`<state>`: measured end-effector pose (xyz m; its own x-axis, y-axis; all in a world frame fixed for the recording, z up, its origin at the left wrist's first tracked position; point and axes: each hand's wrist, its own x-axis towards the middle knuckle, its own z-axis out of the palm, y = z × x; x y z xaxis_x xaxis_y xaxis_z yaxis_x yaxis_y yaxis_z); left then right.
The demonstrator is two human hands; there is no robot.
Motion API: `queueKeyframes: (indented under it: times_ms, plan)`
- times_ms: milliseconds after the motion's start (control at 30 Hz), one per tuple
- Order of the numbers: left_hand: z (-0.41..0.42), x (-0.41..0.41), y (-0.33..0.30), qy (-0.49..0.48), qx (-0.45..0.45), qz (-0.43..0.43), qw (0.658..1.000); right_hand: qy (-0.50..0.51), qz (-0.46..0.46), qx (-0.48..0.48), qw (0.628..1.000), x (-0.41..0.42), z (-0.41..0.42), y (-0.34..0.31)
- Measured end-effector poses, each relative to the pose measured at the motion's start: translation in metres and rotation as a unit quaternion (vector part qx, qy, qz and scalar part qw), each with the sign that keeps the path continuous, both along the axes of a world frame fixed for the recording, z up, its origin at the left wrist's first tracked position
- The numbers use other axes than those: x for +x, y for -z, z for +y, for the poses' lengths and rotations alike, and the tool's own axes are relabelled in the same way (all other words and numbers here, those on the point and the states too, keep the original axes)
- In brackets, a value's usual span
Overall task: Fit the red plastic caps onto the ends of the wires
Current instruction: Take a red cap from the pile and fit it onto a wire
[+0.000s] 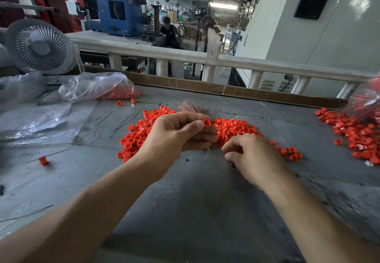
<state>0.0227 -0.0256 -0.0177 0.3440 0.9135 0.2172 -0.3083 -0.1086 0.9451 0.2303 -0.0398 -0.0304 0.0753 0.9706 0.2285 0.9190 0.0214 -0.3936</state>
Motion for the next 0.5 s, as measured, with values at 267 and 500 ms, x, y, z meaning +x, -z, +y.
queueKeyframes:
  times_ms: [267,500]
  plan:
    - [-0.0006,-0.0009,-0.0012,0.001,0.000,0.003,1.000,-0.001,-0.057,0.017,0.998,-0.0035,-0.0002,-0.0017]
    - [0.0004,-0.0005,0.0003,0.002,0.001,0.006,1.000,0.000,-0.070,0.011,0.997,-0.0047,-0.0009,-0.0027]
